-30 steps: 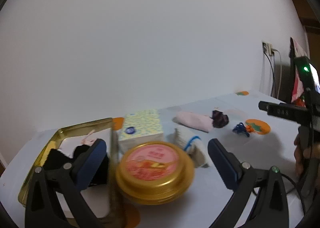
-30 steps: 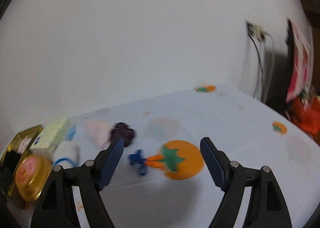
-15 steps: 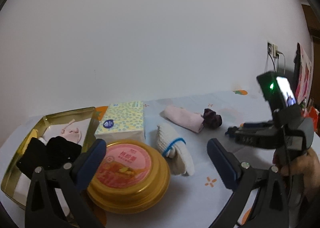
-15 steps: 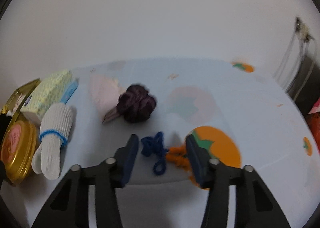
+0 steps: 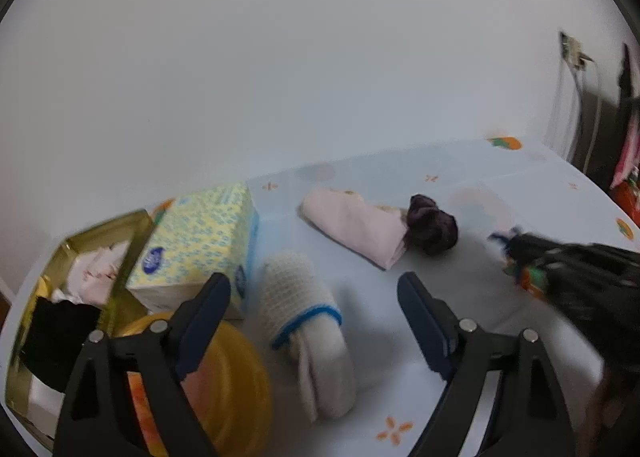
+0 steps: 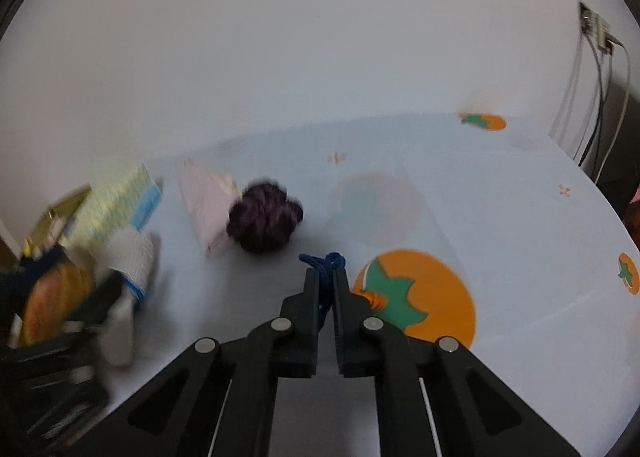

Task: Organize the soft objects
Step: 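Grasp the blue keychain with the right tool while the left tool grasps the white knit glove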

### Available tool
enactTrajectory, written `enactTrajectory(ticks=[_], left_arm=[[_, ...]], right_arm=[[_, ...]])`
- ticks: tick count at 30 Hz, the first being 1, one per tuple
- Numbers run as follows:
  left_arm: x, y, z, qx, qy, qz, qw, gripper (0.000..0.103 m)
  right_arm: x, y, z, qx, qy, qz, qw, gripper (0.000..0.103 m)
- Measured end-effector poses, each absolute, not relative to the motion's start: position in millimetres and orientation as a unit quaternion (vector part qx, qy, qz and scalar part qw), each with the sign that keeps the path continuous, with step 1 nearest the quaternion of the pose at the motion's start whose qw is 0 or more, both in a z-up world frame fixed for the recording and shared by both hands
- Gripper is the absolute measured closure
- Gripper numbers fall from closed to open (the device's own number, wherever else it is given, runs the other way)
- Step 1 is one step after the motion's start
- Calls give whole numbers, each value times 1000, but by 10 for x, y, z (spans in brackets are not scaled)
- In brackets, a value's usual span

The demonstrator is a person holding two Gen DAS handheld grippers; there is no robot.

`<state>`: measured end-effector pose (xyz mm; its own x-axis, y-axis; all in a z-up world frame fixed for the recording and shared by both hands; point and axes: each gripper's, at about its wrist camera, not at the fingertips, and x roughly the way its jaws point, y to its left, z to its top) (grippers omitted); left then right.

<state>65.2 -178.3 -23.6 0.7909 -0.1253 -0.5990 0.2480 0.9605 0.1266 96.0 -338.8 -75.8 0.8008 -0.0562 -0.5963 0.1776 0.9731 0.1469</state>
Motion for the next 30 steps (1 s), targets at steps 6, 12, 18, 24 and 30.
enactTrajectory(ticks=[6, 12, 18, 24, 30], left_arm=[[933, -1870, -423, 102, 364, -34, 925, 25], [1084, -1918, -473, 92, 379, -18, 921, 39], [1123, -2058, -537, 125, 386, -11, 914, 40], [1053, -2088, -494, 132, 376, -6, 917, 40], [1179, -1965, -526, 99, 401, 10, 911, 41]], right_arm=[[777, -3444, -529, 110, 239, -80, 962, 96], [739, -3444, -490, 113, 224, -82, 965, 96], [753, -3456, -510, 119, 227, -87, 963, 96], [766, -3463, -520, 118, 229, -87, 962, 96], [772, -3476, -531, 121, 230, -87, 962, 96]])
